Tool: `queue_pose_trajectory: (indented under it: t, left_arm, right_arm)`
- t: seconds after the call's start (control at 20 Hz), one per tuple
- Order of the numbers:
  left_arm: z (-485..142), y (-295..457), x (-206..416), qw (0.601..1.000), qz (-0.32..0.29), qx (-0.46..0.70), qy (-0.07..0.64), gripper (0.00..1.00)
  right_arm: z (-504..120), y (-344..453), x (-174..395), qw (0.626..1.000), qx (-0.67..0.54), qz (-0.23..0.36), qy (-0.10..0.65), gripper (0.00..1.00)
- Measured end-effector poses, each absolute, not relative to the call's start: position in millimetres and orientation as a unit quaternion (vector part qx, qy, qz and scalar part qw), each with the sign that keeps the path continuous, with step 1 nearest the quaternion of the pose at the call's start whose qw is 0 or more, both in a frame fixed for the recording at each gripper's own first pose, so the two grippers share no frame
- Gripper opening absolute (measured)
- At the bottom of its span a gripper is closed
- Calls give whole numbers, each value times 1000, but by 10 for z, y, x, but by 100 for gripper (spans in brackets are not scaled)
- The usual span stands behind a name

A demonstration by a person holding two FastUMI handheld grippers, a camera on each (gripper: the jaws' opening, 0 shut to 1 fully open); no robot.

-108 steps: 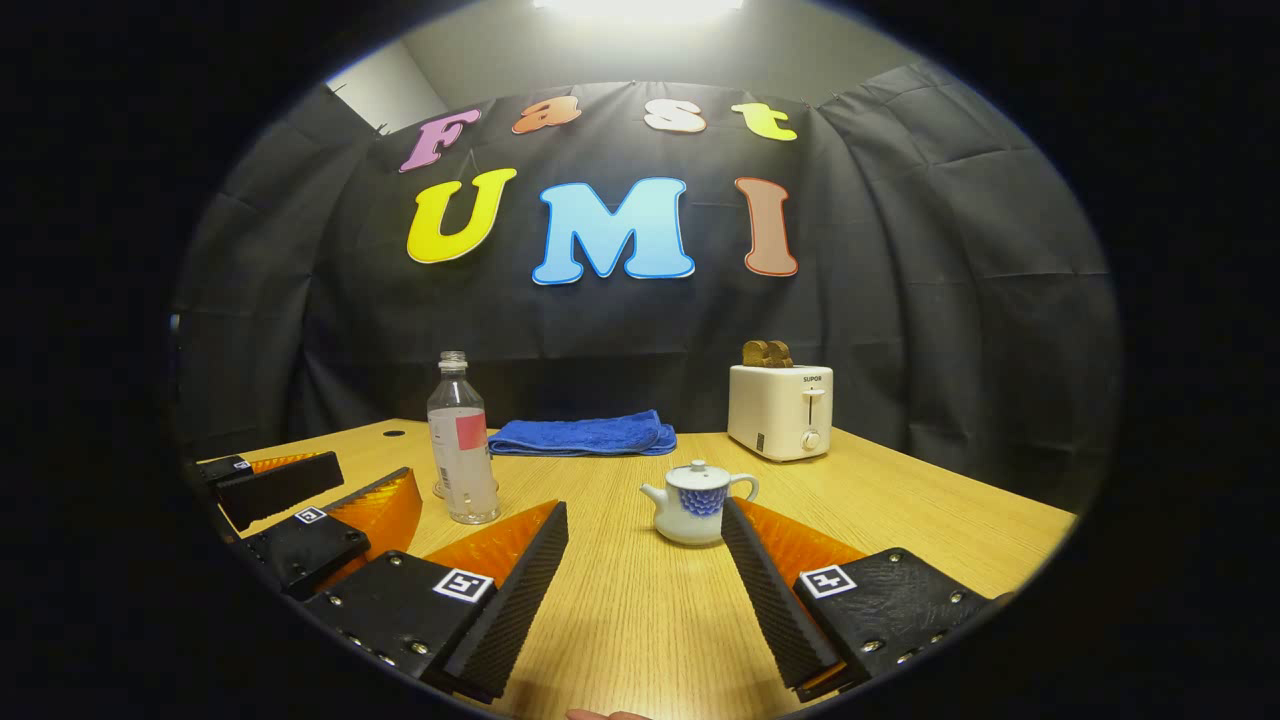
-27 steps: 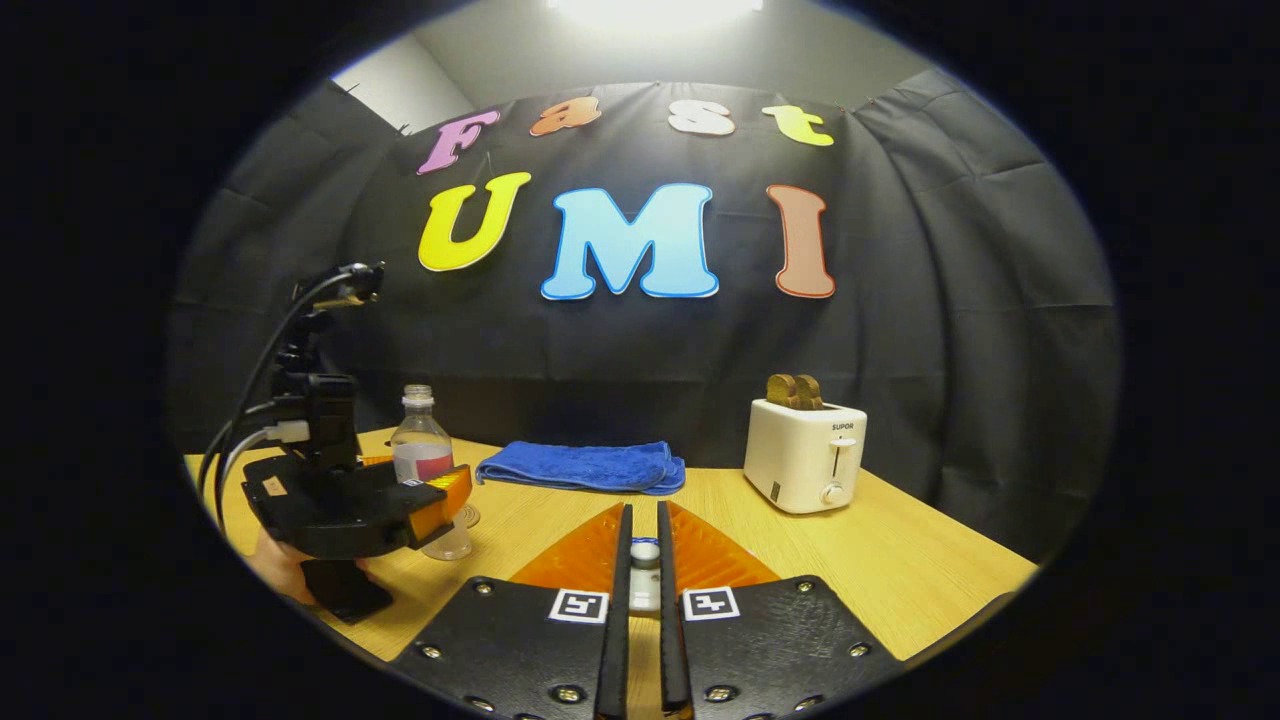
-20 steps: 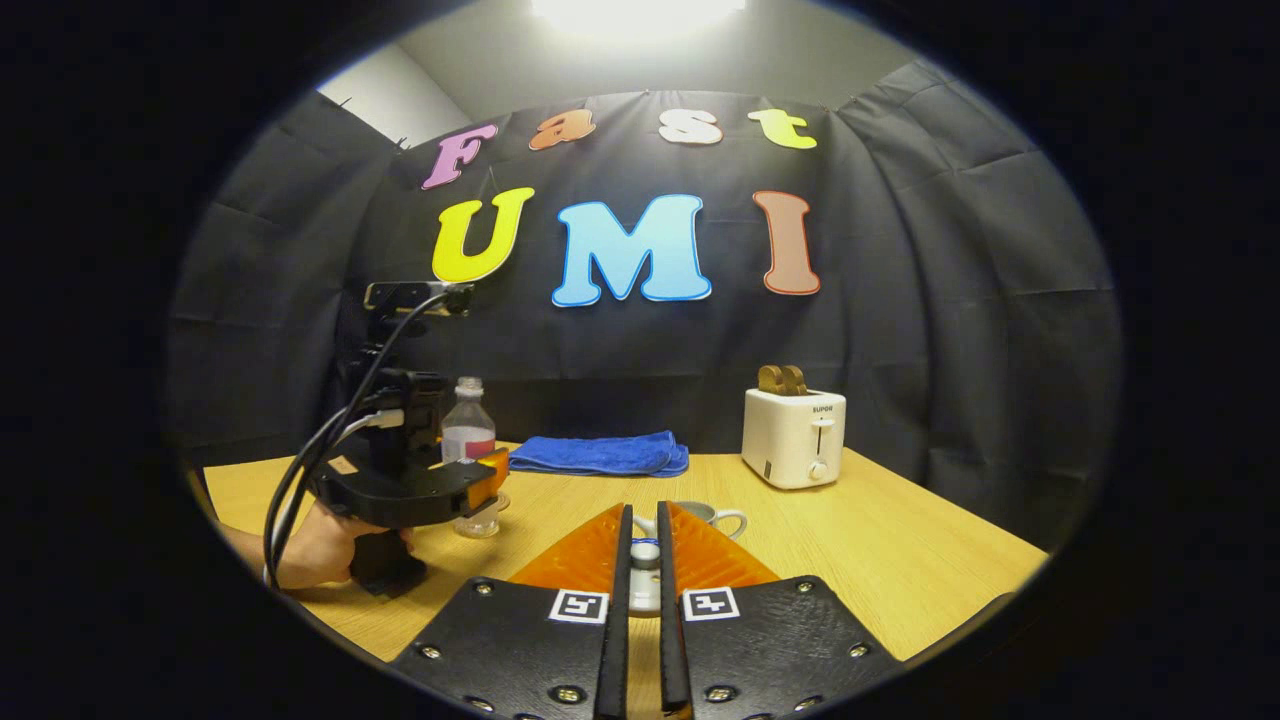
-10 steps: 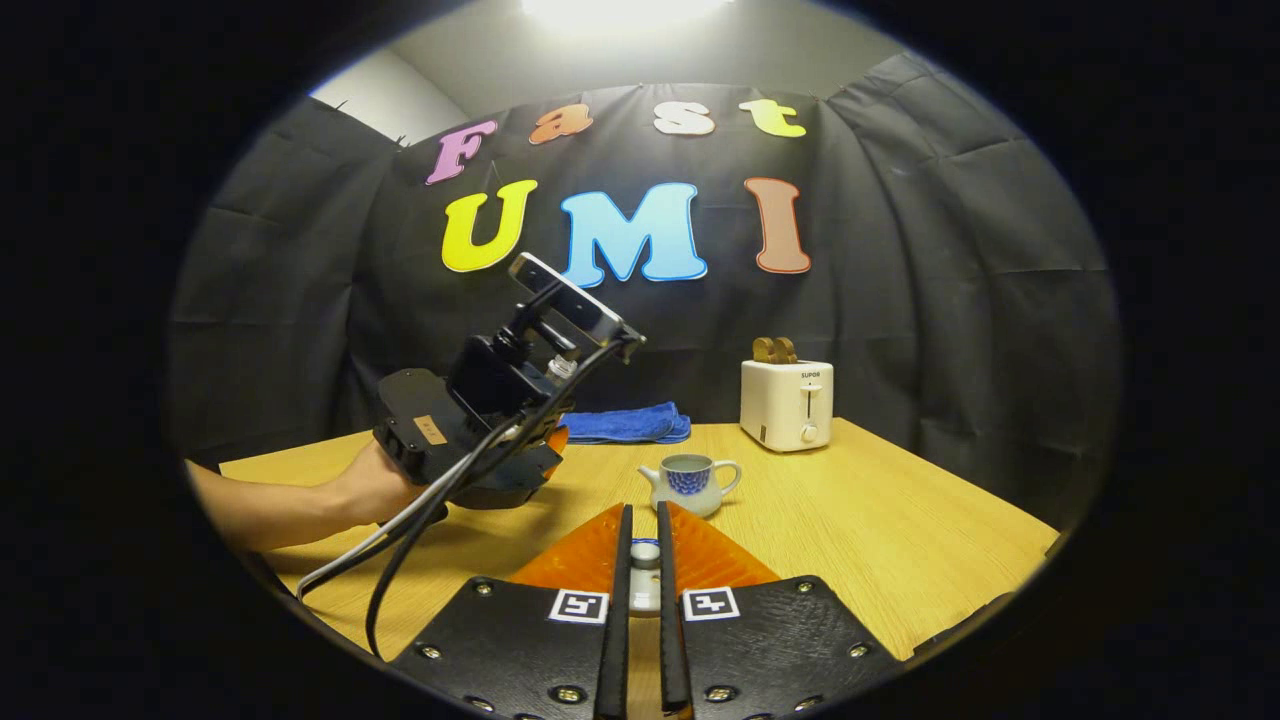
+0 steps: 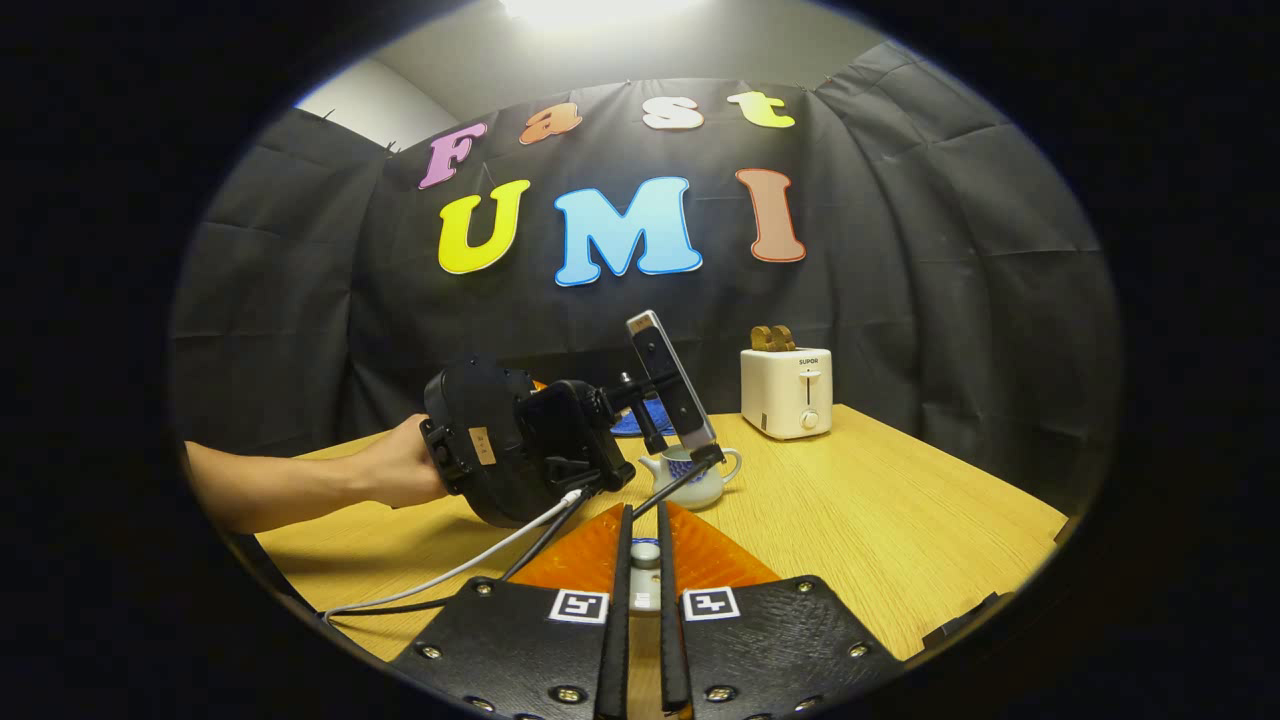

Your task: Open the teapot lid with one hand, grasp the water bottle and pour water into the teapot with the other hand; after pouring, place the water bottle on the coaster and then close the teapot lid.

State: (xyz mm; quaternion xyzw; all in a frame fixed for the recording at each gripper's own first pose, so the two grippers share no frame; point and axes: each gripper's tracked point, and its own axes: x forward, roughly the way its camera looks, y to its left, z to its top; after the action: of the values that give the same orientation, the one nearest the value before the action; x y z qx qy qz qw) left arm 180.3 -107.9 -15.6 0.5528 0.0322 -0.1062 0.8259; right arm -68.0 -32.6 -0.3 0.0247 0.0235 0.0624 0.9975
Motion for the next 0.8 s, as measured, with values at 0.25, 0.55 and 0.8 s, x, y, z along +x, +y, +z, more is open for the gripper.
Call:
queue_pose_trajectory:
  t: [0.25, 0.55, 0.8]
  left_arm:
    - [-158, -1130, 1784, 774, -97, 625, 30, 87]
    - [-161, -1196, 1712, 729, -102, 676, 28, 87]
    - [-133, -1298, 1687, 690, -112, 714, 26, 87]
  right_arm:
    - [-87, -414, -715, 997, 36, 55, 34, 13]
    - [-78, -452, -755, 998, 33, 51, 28, 13]
    - [-96, -469, -764, 997, 44, 54, 31, 13]
